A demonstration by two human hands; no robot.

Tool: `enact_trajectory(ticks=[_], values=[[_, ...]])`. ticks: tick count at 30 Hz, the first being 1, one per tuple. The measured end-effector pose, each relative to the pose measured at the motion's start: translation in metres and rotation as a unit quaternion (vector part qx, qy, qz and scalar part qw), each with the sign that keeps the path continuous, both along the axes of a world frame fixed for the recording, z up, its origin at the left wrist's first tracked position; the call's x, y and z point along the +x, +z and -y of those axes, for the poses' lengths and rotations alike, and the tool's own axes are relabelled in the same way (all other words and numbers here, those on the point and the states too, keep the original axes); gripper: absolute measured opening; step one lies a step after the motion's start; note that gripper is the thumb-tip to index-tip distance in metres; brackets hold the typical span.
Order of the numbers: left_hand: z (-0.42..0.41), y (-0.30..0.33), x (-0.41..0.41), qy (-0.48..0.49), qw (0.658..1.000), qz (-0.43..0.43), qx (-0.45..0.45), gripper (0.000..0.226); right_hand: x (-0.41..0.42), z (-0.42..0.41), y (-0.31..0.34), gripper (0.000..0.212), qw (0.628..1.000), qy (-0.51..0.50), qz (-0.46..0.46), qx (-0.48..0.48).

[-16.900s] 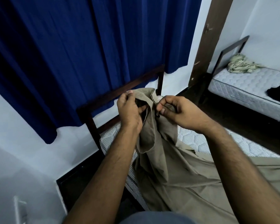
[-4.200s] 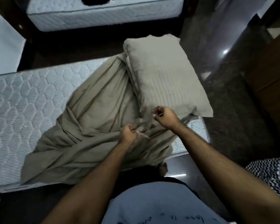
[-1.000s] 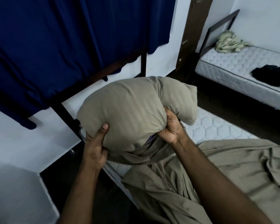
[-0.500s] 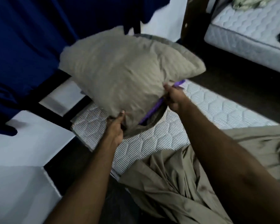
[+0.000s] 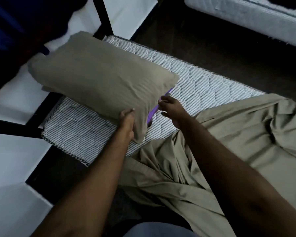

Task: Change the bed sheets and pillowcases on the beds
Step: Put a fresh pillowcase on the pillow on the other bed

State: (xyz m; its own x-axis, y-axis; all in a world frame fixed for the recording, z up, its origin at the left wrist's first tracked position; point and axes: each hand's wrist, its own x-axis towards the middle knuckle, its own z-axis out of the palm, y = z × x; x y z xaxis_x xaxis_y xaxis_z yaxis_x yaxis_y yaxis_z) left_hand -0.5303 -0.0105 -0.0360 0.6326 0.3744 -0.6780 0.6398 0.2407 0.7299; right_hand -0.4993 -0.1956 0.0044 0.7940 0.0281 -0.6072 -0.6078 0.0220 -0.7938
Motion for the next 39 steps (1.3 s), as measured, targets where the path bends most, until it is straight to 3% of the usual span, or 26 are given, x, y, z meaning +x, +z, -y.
enact_trajectory(ticks=[8, 17, 23, 28, 34, 39], values=[[0.031, 0.049, -0.012, -0.045, 0.997, 0.058, -0.010, 0.019, -0.029, -0.009, 0.036, 0.035, 0.999, -0.008, 0.035, 0.025], [0.095, 0.087, -0.102, -0.144, 0.979, 0.112, -0.096, 0.010, -0.151, 0.029, 0.071, 0.027, 0.994, -0.100, 0.048, 0.006], [0.137, 0.096, -0.199, -0.216, 0.961, 0.112, -0.128, 0.013, -0.267, 0.069, 0.083, 0.031, 0.979, -0.196, 0.049, 0.009], [0.159, 0.106, -0.264, -0.282, 0.947, 0.088, -0.122, 0.007, -0.347, 0.105, 0.086, 0.031, 0.977, -0.206, 0.040, -0.043], [0.181, 0.103, -0.298, -0.297, 0.944, 0.079, -0.123, 0.014, -0.414, 0.160, 0.078, 0.031, 0.966, -0.245, 0.025, -0.074], [0.225, 0.088, -0.323, -0.327, 0.936, 0.022, -0.127, 0.018, -0.454, 0.210, 0.060, 0.028, 0.951, -0.301, 0.001, -0.073]])
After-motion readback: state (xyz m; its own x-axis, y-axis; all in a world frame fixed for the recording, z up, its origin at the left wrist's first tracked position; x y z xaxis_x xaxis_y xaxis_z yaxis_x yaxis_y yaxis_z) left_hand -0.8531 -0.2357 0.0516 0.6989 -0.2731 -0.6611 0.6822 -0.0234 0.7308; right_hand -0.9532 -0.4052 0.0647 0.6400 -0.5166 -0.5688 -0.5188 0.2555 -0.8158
